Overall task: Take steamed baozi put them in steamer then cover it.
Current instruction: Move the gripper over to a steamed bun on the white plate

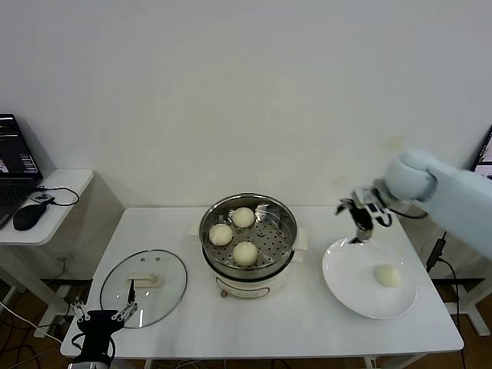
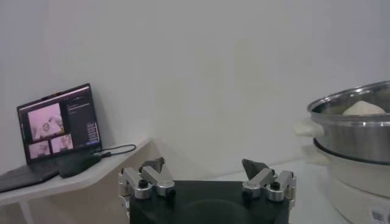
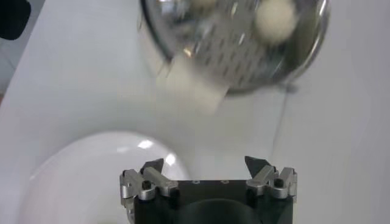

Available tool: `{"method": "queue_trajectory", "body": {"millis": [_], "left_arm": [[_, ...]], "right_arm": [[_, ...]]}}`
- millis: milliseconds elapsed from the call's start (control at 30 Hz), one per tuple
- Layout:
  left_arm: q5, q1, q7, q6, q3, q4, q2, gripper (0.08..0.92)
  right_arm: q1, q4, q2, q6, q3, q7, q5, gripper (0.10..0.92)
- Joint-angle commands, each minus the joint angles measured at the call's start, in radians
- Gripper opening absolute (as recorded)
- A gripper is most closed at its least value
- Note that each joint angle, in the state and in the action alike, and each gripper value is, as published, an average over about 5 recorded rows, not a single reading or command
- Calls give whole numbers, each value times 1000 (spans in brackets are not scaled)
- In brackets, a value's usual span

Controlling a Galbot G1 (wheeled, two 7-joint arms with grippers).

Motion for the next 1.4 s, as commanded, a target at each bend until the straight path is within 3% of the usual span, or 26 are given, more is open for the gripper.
{"method": "queue_trajectory", "body": {"millis": [33,400,1100,1400], "left_arm": [[3,2,1,1,1,4,-1,823],[5,18,0,0,-7,8,-7,823],[2,20,0,-1,-9,6,-13,823],[1,16,0,-1,-8,10,-17,823]], "right_arm": [[-346,-45,-129,12,273,-10,-138,823],[-493,-193,-41,53,400,14,-284,823],[-536,-289,81,54,433,49,-356,821],[-541,-307,107,41,444,56,-364,755]]}}
